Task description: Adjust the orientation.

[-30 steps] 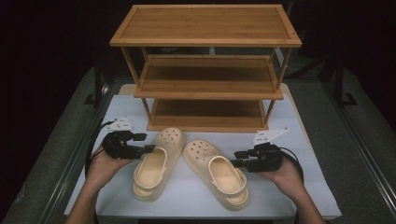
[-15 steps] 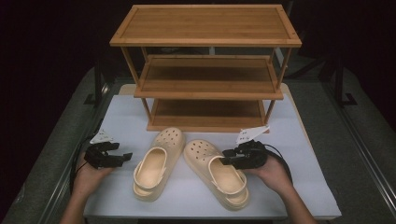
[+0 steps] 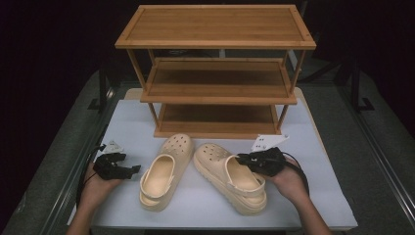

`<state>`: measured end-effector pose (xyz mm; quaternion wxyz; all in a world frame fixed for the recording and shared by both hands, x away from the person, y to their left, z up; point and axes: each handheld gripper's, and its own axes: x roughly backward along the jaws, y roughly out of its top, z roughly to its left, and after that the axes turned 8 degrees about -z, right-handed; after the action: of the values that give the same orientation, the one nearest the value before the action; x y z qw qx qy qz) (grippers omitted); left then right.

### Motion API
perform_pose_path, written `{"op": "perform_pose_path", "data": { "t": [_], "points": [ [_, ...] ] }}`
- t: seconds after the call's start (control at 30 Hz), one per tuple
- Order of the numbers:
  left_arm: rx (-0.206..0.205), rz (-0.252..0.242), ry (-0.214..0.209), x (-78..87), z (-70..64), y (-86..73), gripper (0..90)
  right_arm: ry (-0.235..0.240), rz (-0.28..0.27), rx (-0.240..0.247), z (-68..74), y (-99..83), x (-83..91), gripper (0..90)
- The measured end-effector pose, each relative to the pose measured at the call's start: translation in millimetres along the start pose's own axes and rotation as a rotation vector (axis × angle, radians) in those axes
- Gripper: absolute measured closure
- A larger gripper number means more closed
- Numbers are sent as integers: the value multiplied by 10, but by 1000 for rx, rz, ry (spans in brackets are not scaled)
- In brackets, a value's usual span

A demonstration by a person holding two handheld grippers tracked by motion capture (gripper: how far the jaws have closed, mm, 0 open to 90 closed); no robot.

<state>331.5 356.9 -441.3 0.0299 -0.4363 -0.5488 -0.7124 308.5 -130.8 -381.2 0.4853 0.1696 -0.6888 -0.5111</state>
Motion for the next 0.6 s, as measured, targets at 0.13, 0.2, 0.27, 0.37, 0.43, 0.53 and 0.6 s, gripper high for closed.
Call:
{"op": "perform_pose_path", "data": {
  "t": [0.13, 0.2, 0.27, 0.37, 0.43, 0.53, 0.6],
  "points": [
    [6, -23, 1, -6, -1, -29, 182, -38, -2, 4, -58, -14, 51, 835],
    [5, -43, -2, -1, 6, -57, 176, -56, -4, -2, -97, -19, 79, 834],
    [2, -54, -5, 0, 11, -74, 173, -65, -8, -6, -151, -24, 101, 834],
    [1, -64, -5, -4, 12, -84, 165, -83, 2, -3, -212, -9, 96, 833],
    [2, -73, -7, -6, 12, -95, 161, -101, 8, 7, -254, 4, 72, 833],
    [2, -74, -7, -7, 13, -97, 158, -115, 21, 10, -303, 11, 19, 833],
    [2, -74, -7, -6, 13, -97, 158, -115, 26, 14, -317, 2, -17, 830]
  ]
}}
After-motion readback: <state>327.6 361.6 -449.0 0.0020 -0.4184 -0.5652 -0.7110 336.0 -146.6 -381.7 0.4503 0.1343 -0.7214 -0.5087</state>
